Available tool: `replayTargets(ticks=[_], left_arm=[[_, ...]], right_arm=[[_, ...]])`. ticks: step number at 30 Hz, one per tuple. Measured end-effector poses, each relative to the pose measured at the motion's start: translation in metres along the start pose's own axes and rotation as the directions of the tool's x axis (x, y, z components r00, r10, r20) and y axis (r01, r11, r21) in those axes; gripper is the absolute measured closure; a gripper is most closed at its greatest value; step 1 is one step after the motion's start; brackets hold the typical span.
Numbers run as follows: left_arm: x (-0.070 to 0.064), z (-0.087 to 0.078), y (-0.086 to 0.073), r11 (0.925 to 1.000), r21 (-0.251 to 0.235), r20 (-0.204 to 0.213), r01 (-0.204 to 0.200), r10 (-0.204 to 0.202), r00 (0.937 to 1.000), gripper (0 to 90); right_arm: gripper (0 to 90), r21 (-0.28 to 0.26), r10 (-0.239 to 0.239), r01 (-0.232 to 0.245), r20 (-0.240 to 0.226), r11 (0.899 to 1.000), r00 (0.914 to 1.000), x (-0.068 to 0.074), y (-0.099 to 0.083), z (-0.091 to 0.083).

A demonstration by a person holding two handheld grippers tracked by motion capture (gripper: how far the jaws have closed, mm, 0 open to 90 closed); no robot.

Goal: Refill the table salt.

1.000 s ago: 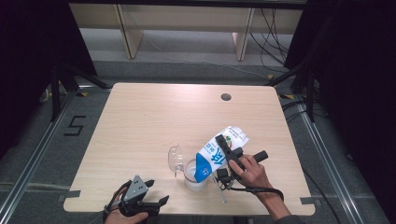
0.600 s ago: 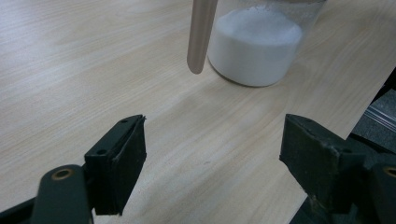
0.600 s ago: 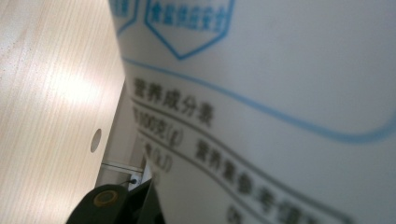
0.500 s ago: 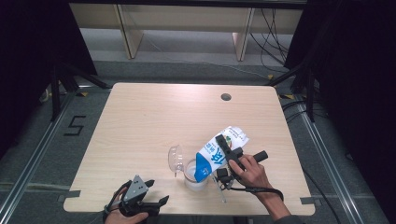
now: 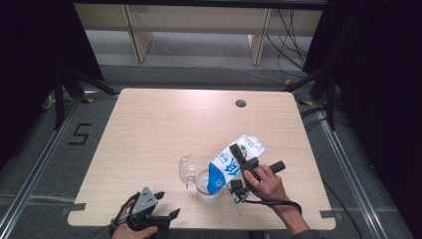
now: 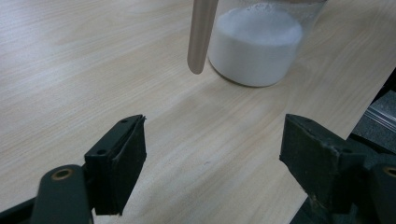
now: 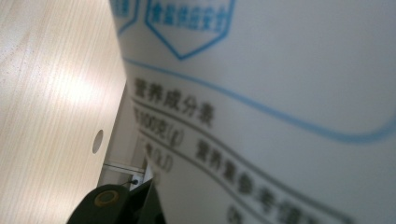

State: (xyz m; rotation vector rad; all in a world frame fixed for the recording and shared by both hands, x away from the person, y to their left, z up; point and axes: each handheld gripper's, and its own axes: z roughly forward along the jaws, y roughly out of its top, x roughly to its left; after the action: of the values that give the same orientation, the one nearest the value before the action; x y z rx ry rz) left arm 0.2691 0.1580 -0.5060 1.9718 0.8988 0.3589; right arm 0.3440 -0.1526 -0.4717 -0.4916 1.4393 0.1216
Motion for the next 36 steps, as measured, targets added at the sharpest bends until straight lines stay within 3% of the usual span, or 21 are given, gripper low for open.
replayTargets(ticks=[3, 4, 6, 14, 15, 16, 19, 20, 23, 24, 25, 27, 29, 30, 31, 32, 33, 35, 36], left_arm=[[-0.0001, 0.0, -0.0001, 1.0, -0.001, 0.0, 0.002, -0.002, 1.0, 22.1], [0.0009, -0.0001, 0.0004, 0.9999, -0.001, 0.001, -0.014, 0.014, 0.9999, 22.1], [0.0017, -0.0009, 0.0003, 0.9997, 0.016, -0.006, -0.016, 0.016, 0.9998, 22.1], [0.0006, 0.0007, 0.0, 1.0, 0.0, 0.006, -0.001, 0.001, 1.0, 22.1], [0.0016, 0.0006, 0.0004, 0.9999, -0.002, 0.007, -0.016, 0.016, 0.9999, 22.1], [0.0006, 0.0008, -0.0001, 1.0, -0.002, 0.005, 0.006, -0.006, 1.0, 22.1], [0.0009, 0.0012, 0.0001, 0.9999, -0.01, 0.005, 0.004, -0.004, 1.0, 22.1], [0.0025, 0.0008, 0.0002, 0.9999, -0.003, 0.003, -0.011, 0.011, 0.9999, 22.1], [0.0023, 0.001, 0.0003, 1.0, -0.005, 0.002, -0.008, 0.008, 1.0, 22.1], [0.0029, 0.0009, 0.0005, 0.9998, -0.002, -0.001, -0.019, 0.019, 0.9998, 22.1], [0.0029, 0.0009, 0.0005, 0.9998, -0.001, -0.001, -0.02, 0.02, 0.9998, 22.1], [0.0028, 0.0009, 0.0005, 0.9998, -0.001, -0.001, -0.019, 0.019, 0.9998, 22.1], [0.0029, 0.0009, 0.0005, 0.9998, -0.002, -0.001, -0.02, 0.02, 0.9998, 22.1], [0.0029, 0.0009, 0.0004, 0.9998, -0.002, -0.001, -0.018, 0.018, 0.9998, 22.1], [0.0029, 0.0009, 0.0004, 0.9998, -0.002, -0.001, -0.018, 0.018, 0.9998, 22.1], [0.0024, 0.0011, 0.0004, 0.9999, -0.005, 0.002, -0.01, 0.01, 1.0, 22.1], [0.003, 0.0009, 0.0005, 0.9998, -0.001, -0.001, -0.018, 0.018, 0.9998, 22.1], [0.0023, 0.0015, 0.0003, 1.0, -0.006, 0.004, -0.006, 0.006, 1.0, 22.1], [0.0023, 0.0017, 0.0004, 1.0, -0.006, 0.004, -0.005, 0.005, 1.0, 22.1]], right_arm=[[79.4, -0.002, -0.016, 0.016, 0.003, 1.0, 0.9999, -0.0014, 0.0004, 0.0], [79.4, 0.013, 0.028, -0.028, -0.013, 1.0, 0.9995, 0.0024, 0.0005, -0.0006], [79.5, 0.008, 0.026, -0.026, -0.015, 1.0, 0.9996, 0.0019, 0.0011, -0.0001], [79.6, 0.003, 0.034, -0.034, -0.029, 0.999, 0.999, 0.0003, 0.001, 0.0006], [79.5, 0.002, 0.036, -0.036, -0.031, 0.999, 0.9988, 0.0003, 0.001, 0.0008], [79.6, -0.002, 0.045, -0.045, -0.034, 0.999, 0.9984, 0.0003, 0.0011, 0.001], [79.5, -0.007, 0.065, -0.065, -0.042, 0.998, 0.997, -0.0004, 0.0009, 0.0014], [79.5, -0.003, 0.105, -0.105, -0.057, 0.994, 0.9928, 0.0018, 0.0006, 0.0017], [79.5, -0.002, 0.144, -0.145, -0.067, 0.989, 0.9873, 0.0027, -0.0001, 0.0019], [79.5, 0.026, 0.199, -0.198, -0.093, 0.98, 0.9755, 0.0052, -0.0001, 0.0], [79.5, 0.012, 0.167, -0.167, -0.093, 0.986, 0.9816, 0.0022, -0.0003, 0.001], [79.5, 0.013, 0.204, -0.204, -0.116, 0.979, 0.9722, 0.0035, -0.0003, 0.0008], [79.6, -0.008, 0.219, -0.222, -0.122, 0.975, 0.9681, 0.0043, -0.0012, 0.0021], [79.6, 0.03, 0.265, -0.263, -0.136, 0.964, 0.9547, 0.0063, -0.0005, -0.0003], [79.5, 0.001, 0.221, -0.222, -0.134, 0.975, 0.9661, 0.0022, -0.0015, 0.0012], [79.6, -0.001, 0.213, -0.216, -0.136, 0.976, 0.9675, 0.001, -0.0016, 0.0012], [79.5, 0.016, 0.273, -0.274, -0.144, 0.962, 0.9512, 0.0045, -0.0016, 0.0004], [79.6, 0.008, 0.272, -0.274, -0.152, 0.962, 0.9502, 0.0028, -0.0024, 0.0007], [79.6, 0.028, 0.304, -0.304, -0.153, 0.952, 0.9402, 0.0042, -0.0019, -0.0012]])
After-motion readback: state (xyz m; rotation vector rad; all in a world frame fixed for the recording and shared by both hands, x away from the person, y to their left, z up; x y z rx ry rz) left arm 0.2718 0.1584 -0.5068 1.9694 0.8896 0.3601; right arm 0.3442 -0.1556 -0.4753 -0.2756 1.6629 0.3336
